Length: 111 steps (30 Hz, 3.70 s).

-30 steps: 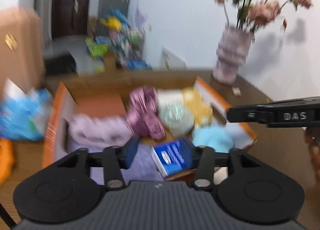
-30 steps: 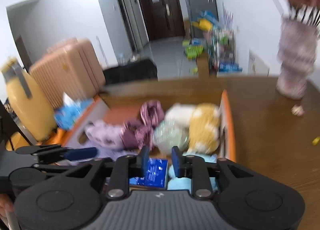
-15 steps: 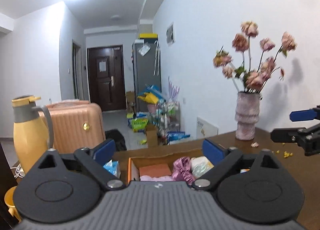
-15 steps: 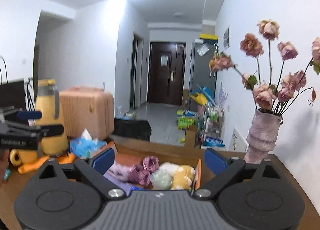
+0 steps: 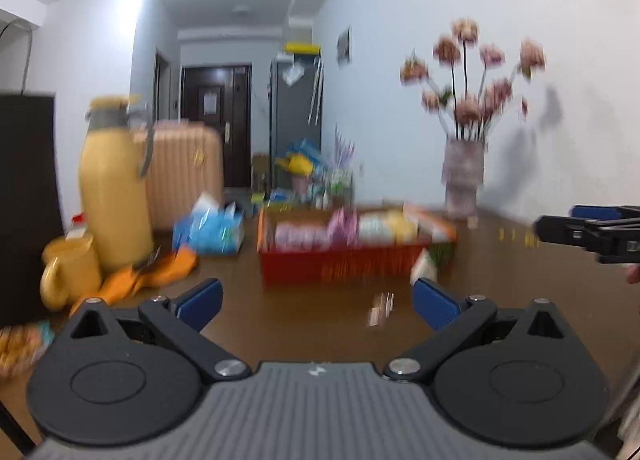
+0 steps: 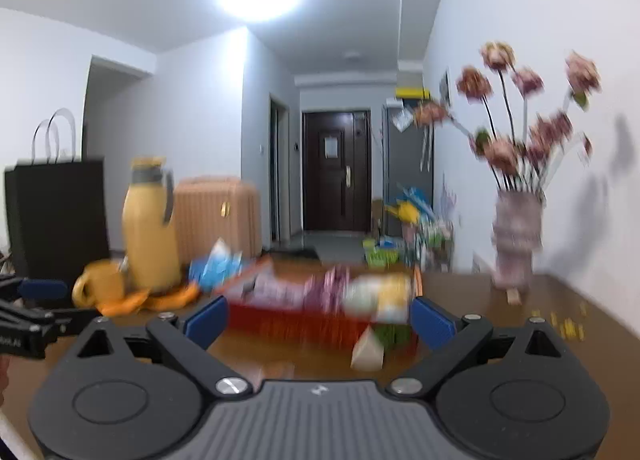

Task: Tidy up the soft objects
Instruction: 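Withdraw both grippers from the box toward the snack packet, then close the left gripper on the snack packet while the right gripper grasps the white triangle, then carry the snack packet and white triangle into the box and open both grippers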

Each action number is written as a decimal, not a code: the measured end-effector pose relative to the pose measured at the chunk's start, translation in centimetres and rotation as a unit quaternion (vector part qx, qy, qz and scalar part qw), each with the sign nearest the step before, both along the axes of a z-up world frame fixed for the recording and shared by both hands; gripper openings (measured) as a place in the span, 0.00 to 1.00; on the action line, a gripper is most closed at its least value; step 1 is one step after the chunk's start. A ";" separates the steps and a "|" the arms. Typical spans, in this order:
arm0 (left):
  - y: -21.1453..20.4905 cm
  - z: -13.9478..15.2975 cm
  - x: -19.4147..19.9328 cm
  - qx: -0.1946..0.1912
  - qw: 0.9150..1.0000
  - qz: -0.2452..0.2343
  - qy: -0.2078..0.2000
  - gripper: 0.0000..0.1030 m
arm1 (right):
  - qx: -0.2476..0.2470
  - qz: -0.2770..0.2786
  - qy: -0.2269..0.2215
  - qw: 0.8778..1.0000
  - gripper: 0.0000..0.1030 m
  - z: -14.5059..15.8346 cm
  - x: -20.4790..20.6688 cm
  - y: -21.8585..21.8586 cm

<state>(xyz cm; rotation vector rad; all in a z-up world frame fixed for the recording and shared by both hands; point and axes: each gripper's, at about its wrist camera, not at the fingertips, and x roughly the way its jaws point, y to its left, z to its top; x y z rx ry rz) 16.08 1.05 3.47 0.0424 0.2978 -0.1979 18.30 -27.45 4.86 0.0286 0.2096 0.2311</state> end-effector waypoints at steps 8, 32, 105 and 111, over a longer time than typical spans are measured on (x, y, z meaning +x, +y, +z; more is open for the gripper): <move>-0.8 -1.6 2.2 0.010 0.998 -0.004 0.058 1.00 | 0.014 0.011 0.065 0.998 0.95 -3.8 -2.1 0.7; -8.5 -7.6 23.0 0.022 0.971 -0.135 0.194 0.19 | 0.020 -0.056 0.196 0.979 0.35 -8.5 24.9 -0.7; -3.4 -2.0 35.2 -0.153 0.963 -0.077 0.210 0.30 | 0.120 0.052 0.229 0.965 0.24 -1.5 36.2 4.0; -2.8 -3.1 36.8 -0.136 0.968 -0.062 0.201 0.66 | 0.118 0.068 0.258 0.957 0.55 -4.6 39.1 4.7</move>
